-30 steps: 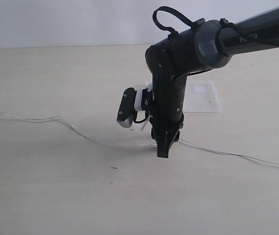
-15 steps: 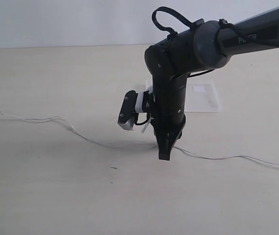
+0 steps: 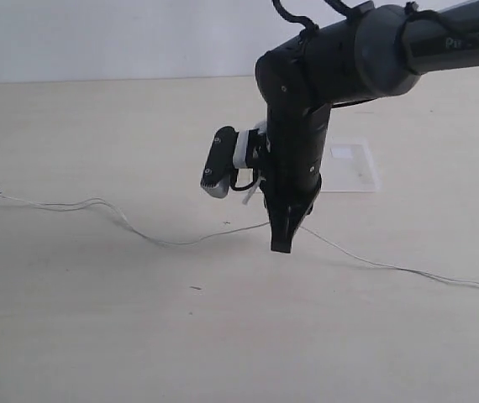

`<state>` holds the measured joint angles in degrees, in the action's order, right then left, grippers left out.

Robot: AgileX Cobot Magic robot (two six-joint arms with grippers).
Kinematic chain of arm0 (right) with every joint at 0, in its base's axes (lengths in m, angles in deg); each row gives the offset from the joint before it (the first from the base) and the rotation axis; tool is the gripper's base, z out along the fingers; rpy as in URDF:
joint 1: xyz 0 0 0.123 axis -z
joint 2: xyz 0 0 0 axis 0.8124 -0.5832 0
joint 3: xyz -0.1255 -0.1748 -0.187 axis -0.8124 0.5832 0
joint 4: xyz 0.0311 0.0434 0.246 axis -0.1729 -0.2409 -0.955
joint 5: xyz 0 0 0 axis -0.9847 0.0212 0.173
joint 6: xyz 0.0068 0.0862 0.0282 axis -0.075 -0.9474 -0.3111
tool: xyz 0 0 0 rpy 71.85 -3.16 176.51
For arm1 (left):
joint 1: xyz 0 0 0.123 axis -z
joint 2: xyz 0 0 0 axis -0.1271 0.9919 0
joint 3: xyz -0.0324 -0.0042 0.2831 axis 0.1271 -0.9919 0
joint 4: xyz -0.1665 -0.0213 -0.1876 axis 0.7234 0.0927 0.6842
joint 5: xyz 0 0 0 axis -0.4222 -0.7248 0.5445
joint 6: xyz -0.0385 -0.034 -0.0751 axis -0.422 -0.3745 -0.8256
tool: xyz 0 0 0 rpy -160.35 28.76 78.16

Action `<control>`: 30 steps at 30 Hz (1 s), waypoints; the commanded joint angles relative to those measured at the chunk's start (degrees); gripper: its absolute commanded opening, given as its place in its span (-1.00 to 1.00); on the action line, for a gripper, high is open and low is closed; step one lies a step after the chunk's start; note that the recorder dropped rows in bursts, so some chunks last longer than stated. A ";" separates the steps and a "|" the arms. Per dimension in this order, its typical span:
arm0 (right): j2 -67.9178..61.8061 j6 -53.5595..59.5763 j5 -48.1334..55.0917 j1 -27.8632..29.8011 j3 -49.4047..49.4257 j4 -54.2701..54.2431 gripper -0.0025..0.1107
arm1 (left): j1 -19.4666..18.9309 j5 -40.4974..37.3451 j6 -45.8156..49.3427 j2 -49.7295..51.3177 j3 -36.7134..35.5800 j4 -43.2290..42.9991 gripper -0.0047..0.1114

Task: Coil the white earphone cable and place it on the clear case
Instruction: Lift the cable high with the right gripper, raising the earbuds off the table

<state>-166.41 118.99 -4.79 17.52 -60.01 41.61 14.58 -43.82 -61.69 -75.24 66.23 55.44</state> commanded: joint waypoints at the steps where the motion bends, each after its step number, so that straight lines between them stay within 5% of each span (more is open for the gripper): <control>1: 3.08 -1.86 -1.84 0.13 0.23 1.73 -0.96 | 0.36 0.23 -0.24 -0.39 -0.03 0.58 -0.92; 14: 14.17 -20.99 -1.91 0.13 -1.22 21.56 -0.96 | 0.36 0.23 -0.24 -0.39 -0.03 0.58 -0.92; 30: 28.08 -25.33 -1.81 0.13 -7.52 23.97 -0.96 | 0.36 0.23 -0.24 -0.39 -0.03 0.58 -0.92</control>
<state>-139.97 94.55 -6.35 17.52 -66.17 64.45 14.58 -43.82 -61.69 -75.24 66.23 55.44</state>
